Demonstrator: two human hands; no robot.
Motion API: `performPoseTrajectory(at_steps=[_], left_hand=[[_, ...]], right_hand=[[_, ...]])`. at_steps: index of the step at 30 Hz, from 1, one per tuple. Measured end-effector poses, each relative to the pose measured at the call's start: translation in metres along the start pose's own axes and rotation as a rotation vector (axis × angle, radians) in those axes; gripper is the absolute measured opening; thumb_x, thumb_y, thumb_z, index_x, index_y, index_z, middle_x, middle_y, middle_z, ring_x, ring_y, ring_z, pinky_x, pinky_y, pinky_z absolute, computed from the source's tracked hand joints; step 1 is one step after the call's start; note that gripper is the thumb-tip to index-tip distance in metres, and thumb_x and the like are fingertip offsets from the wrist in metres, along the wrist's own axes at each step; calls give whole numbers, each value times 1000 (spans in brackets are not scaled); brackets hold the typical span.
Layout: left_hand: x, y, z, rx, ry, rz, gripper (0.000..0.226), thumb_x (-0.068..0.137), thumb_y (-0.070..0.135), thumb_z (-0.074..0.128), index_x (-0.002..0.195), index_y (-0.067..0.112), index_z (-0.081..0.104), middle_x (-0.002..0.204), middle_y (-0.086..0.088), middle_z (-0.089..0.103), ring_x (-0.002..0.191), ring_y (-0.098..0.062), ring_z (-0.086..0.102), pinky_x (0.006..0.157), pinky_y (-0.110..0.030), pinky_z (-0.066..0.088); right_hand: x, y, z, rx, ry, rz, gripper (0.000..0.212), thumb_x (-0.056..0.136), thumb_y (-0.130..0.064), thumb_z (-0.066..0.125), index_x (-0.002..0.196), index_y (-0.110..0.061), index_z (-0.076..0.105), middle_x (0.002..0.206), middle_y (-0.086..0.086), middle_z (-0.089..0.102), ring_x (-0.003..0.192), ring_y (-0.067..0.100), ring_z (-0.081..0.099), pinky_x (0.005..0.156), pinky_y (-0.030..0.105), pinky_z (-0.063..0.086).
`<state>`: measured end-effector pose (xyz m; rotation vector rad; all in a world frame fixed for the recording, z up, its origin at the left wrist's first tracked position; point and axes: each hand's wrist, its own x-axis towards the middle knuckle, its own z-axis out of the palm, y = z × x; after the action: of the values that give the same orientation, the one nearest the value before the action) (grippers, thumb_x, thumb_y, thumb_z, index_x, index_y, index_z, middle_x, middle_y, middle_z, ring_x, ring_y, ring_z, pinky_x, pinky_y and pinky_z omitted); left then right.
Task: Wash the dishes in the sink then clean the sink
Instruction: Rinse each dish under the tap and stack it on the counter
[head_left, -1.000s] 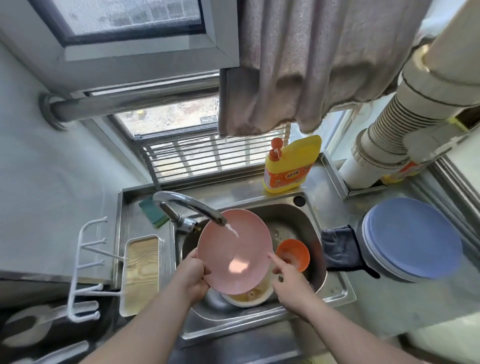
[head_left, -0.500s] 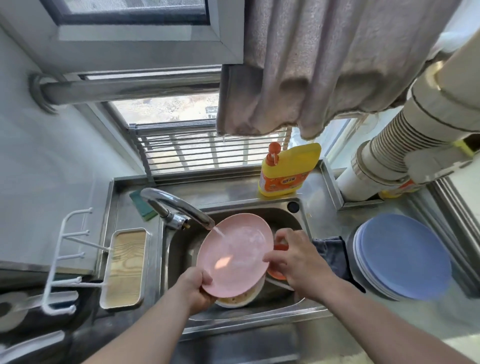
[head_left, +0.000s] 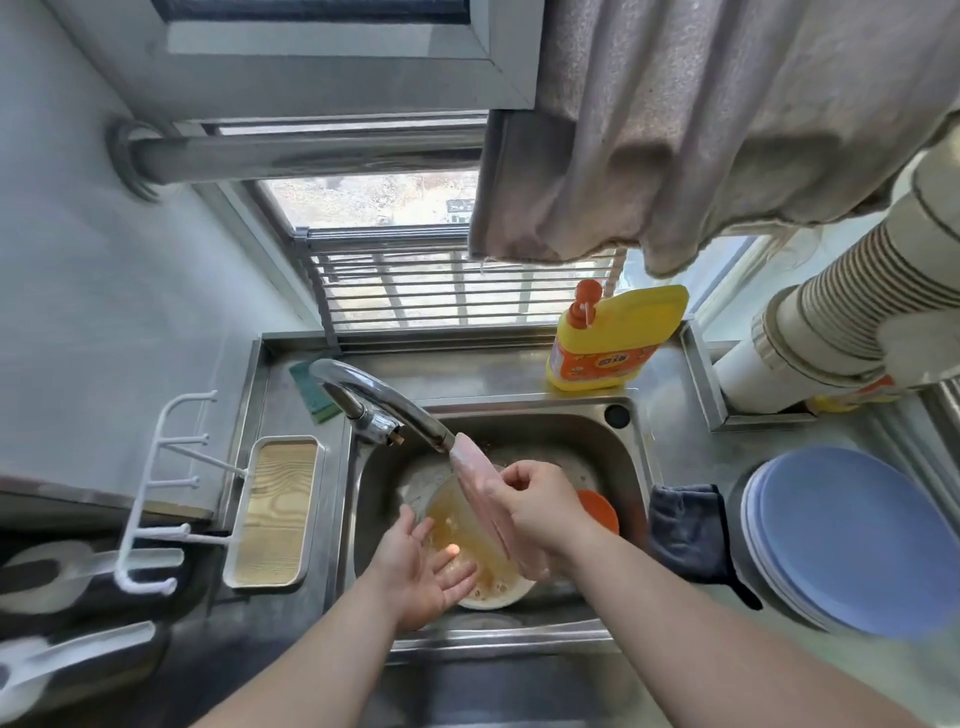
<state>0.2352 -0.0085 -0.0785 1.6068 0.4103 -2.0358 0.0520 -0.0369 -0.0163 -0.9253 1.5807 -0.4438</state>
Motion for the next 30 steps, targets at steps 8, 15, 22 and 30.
performPoseTrajectory(at_steps=[8, 15, 22, 30], left_hand=[[-10, -9, -7, -26, 40, -54, 64, 105, 65, 40, 124, 9, 64, 117, -29, 70, 112, -46, 64, 94, -59, 59], [5, 7, -13, -224, 85, 128, 44, 113, 38, 37, 127, 10, 67, 110, -17, 72, 102, -39, 63, 92, -59, 52], [6, 21, -7, -146, 14, 158, 36, 108, 27, 57, 125, -1, 71, 106, -17, 78, 104, -32, 73, 83, -49, 62], [4, 17, 25, -5, -70, 170, 34, 103, 26, 64, 129, 5, 70, 109, -15, 78, 88, -24, 77, 66, -36, 66]], right_hand=[[37, 1, 36, 623, -10, 352, 15, 100, -17, 67, 113, -11, 69, 109, 20, 75, 100, 37, 73, 88, 59, 61], [34, 21, 4, 755, 25, 427, 15, 108, -13, 52, 121, -15, 60, 115, 15, 74, 104, 33, 72, 84, 50, 62], [28, 68, -34, 795, 146, 531, 24, 109, -18, 50, 130, -15, 63, 106, 8, 76, 95, 26, 70, 68, 40, 58], [26, 77, -42, 854, 205, 624, 20, 106, -22, 58, 109, -6, 70, 96, 15, 78, 98, 35, 68, 73, 50, 56]])
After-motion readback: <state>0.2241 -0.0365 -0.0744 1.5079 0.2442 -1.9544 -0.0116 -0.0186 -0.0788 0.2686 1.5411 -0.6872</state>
